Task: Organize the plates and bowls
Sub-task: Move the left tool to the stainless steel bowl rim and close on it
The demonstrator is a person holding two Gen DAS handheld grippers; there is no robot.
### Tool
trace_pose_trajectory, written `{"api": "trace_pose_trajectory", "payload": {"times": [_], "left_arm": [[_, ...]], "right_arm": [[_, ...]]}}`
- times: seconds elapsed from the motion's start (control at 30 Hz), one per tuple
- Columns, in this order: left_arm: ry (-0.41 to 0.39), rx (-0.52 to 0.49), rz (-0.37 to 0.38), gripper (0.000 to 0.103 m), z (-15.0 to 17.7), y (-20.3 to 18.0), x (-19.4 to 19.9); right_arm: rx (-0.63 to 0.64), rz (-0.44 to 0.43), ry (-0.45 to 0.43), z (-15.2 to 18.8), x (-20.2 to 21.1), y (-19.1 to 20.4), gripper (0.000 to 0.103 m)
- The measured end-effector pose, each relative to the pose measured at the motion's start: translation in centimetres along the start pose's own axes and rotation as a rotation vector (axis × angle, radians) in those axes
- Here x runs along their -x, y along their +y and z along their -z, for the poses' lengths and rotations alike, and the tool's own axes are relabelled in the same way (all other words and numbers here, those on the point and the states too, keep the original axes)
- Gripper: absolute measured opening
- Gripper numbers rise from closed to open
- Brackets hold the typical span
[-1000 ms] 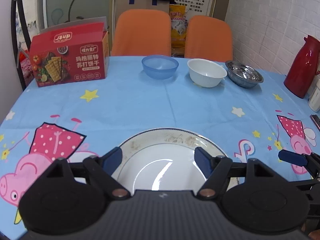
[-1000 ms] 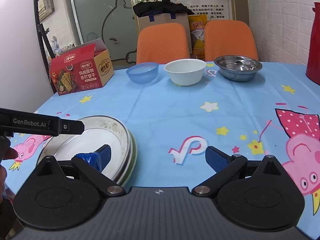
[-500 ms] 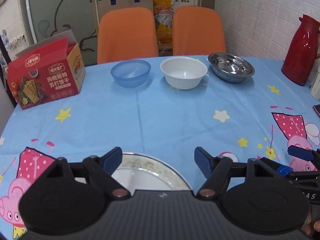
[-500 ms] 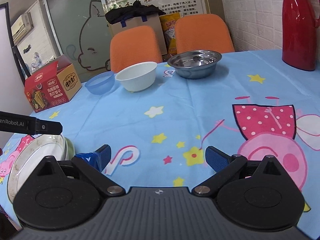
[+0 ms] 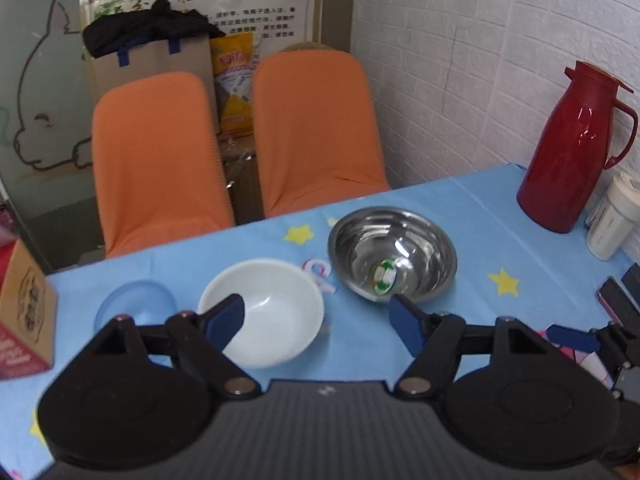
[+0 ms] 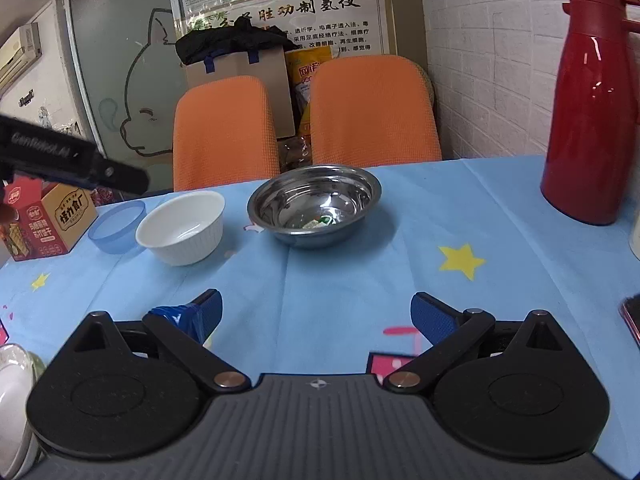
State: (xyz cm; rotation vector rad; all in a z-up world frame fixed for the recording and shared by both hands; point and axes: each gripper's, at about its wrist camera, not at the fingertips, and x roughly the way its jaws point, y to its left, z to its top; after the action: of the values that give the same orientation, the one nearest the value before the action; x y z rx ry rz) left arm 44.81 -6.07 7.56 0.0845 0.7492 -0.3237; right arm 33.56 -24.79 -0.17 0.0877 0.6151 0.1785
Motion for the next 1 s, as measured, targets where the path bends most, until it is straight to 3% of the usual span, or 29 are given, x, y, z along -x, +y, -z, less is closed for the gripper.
{"api": "trace_pose_trajectory", "payload": {"times": [0.1,0.27,0.4,0.83,1.0], "left_arm": [[0.051,0.002,0.060,0.073,-3.2,-0.5,-5.1],[0.149,-0.003,0.044,0.073,-5.0,-1.1,-13.1],[0.172,-0.021,0.028,0.073,-5.6,-1.7,-17.0],[0.189,-0.056,0.043,0.070,-5.1,-2.9,-20.6],[0.179,-0.152,0.061,0.057,-4.6,-3.9,-20.3]], "right_arm": [[-0.013,-0.037,0.049,-1.8,-3.5,-0.6,0.088],[0.018,-0.024,0.140,-2.6,-8.7,-0.9,0.088],[0.022,-0.006,0.167,-2.8,-10.9,-1.6,0.088],[0.103,0.015,0.138,-3.7,-14.6,-1.4,0.088],[0.190,0.017,0.106,-3.4,-15.0,-0.7,0.086]]}}
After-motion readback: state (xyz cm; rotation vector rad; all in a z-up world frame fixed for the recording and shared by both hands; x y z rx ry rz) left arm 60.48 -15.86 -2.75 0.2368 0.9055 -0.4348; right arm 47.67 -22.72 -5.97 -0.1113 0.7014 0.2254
